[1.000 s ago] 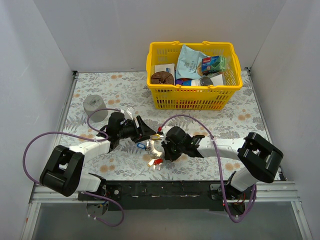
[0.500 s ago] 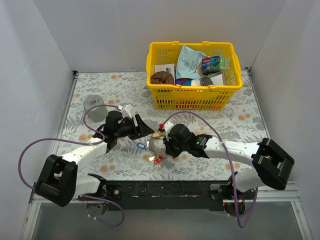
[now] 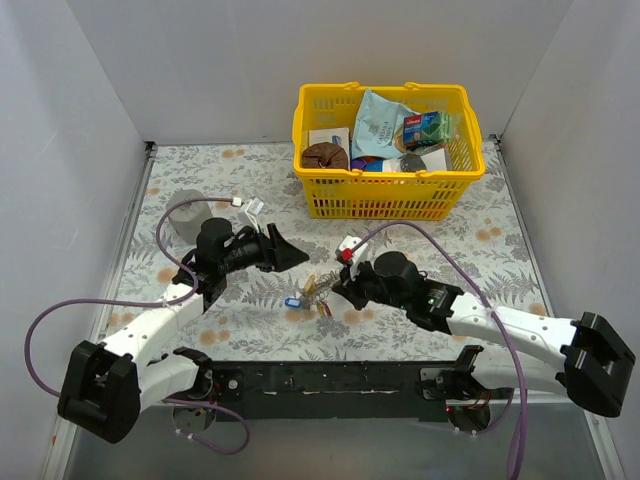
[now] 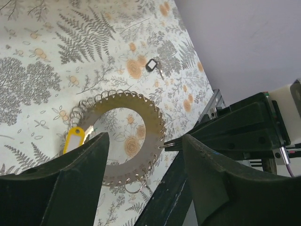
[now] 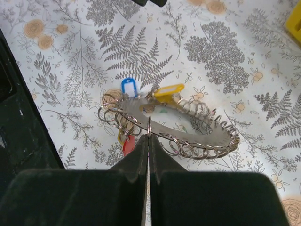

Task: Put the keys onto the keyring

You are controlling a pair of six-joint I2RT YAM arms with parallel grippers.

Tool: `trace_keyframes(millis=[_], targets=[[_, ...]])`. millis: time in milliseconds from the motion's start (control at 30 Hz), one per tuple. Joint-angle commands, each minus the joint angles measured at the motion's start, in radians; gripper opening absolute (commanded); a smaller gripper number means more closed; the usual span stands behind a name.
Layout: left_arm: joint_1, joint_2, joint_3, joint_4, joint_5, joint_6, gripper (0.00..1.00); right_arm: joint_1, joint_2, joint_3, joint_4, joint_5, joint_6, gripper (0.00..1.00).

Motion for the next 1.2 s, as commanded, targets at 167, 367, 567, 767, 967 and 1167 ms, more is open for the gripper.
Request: trace_keyframes(millis=[167,367,567,767,967,1167], targets=[[0.002,-0.062,0.054,0.093,0.153,0.05,0.61,0.004,-0.258,-0.171,0.348,0.039,-0.024,0.01],[-0.017,-0.04,0.047,0.185,0.229,0.024,0.58,0.004,-0.404,-0.314,0.527,0.019,-0.07,0.01],[-0.064,-0.031,0.068,0.205,0.216,0.038,0.56,0.004,-0.428,-0.306,0.512,-0.016,-0.073,0.01],[-0.1,-0.011,0.12,0.114,0.133,0.099,0.53,0.004,-0.416,-0.295,0.521,-0.044,-0.103,0.01],[-0.15,-0.011,0.177,-0.023,0.015,0.197,0.53,0.004,-0.412,-0.292,0.523,-0.051,-0.107,0.01],[-0.19,-0.003,0.192,-0.049,0.022,0.241,0.52,0.004,-0.39,-0.268,0.507,-0.077,-0.107,0.01]])
